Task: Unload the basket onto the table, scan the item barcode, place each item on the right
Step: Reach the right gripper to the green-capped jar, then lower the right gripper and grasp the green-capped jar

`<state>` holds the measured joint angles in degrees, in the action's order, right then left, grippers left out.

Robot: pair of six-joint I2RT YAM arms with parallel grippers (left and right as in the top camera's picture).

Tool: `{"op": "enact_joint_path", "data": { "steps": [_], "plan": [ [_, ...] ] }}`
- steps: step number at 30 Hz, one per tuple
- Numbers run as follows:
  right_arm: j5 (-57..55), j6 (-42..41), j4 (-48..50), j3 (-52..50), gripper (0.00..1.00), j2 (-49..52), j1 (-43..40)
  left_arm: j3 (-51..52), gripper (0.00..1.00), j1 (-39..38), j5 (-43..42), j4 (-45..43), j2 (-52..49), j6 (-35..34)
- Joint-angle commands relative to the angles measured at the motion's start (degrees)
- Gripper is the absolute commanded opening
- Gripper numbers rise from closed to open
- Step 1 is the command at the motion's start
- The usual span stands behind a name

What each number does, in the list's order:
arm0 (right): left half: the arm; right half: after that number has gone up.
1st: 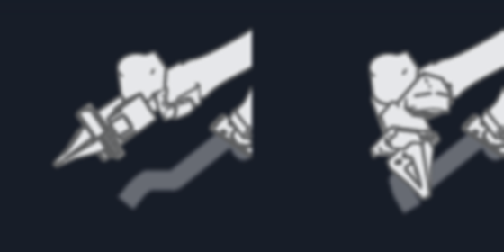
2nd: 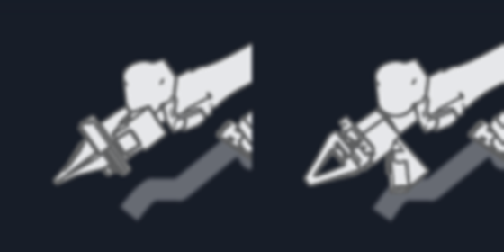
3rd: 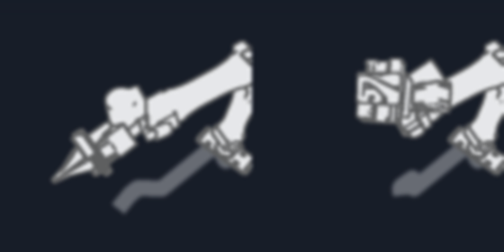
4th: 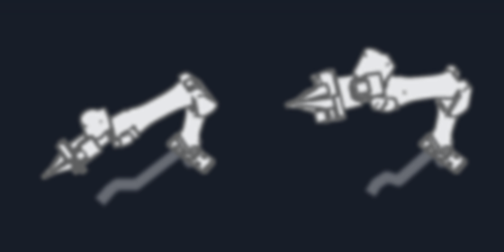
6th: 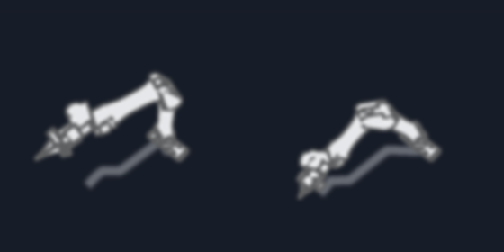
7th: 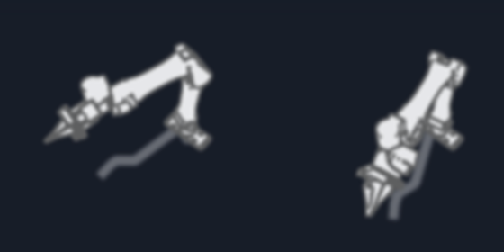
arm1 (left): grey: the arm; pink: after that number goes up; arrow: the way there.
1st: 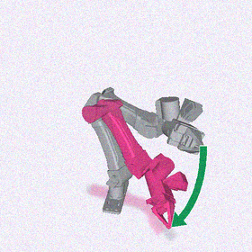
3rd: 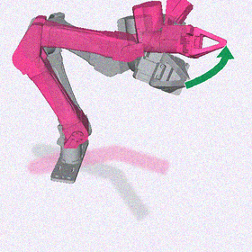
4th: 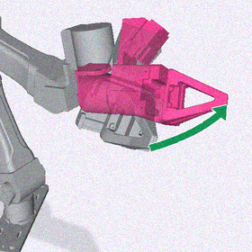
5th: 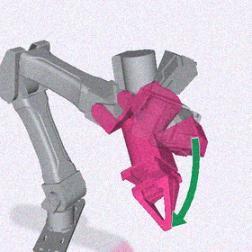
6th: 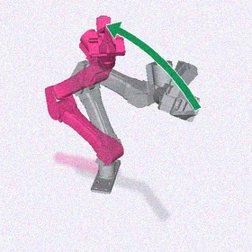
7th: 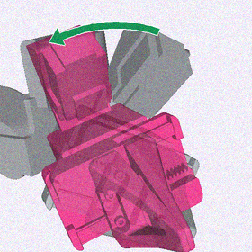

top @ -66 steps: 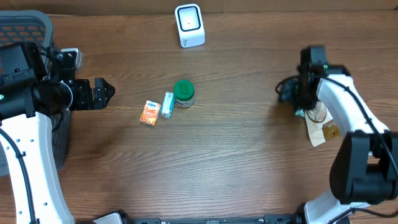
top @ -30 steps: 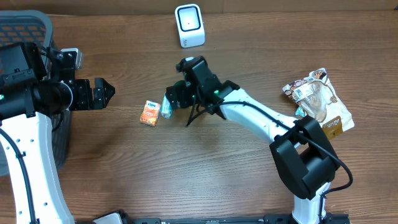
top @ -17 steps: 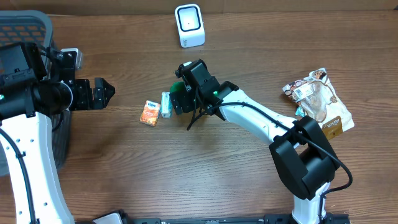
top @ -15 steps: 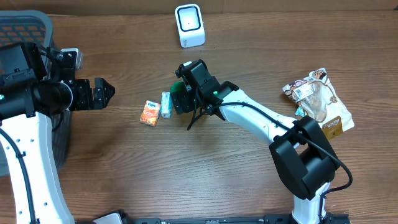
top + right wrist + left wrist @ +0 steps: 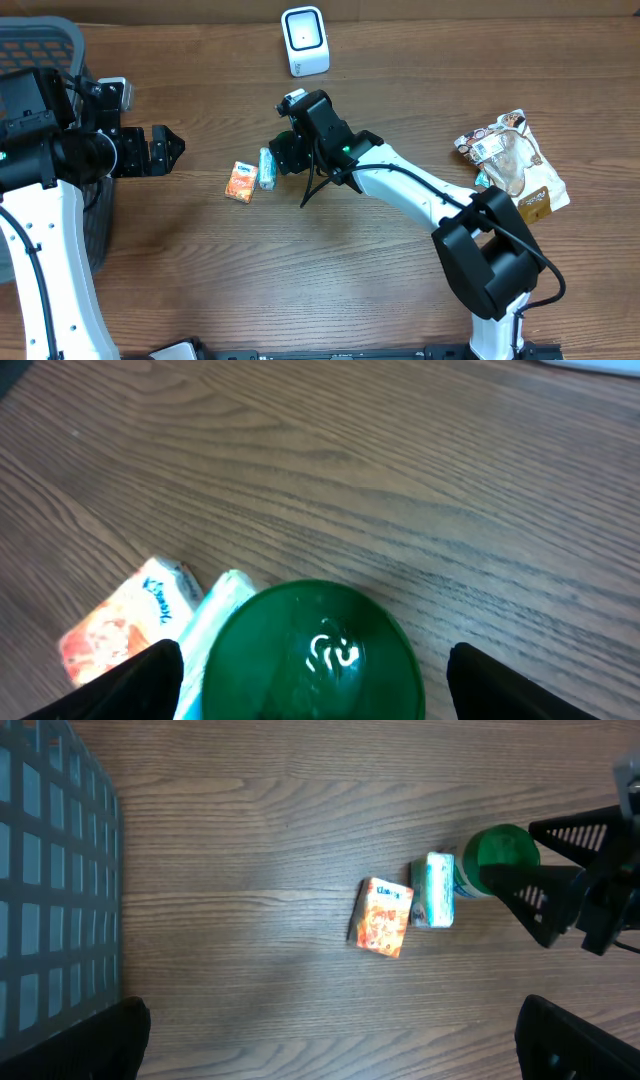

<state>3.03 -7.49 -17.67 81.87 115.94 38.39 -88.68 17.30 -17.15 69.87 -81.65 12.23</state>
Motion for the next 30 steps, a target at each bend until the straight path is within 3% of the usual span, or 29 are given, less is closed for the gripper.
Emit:
{"op": "enact_joint_path", "data": {
  "steps": [1,9,22,30],
  "plan": [
    [0.5,0.5,0.1,0.3,0.88,3.0,0.3,0.2,1.00,0.3,0.0,0.0,-0.3,0.9],
    [0.5,0.5,0.5,0.3,0.88,3.7,0.3,0.2,1.00,0.3,0.0,0.0,-0.3,0.9],
    [0.4,0.6,-1.4,0.4,0.73,1.5,0.3,0.2,1.00,0.3,0.0,0.0,-0.3,0.9],
    [0.5,7.9,-8.7,0.4,0.63,-4.5,0.1,0.2,1.00,0.3,0.0,0.0,-0.3,0.9]
  ]
}}
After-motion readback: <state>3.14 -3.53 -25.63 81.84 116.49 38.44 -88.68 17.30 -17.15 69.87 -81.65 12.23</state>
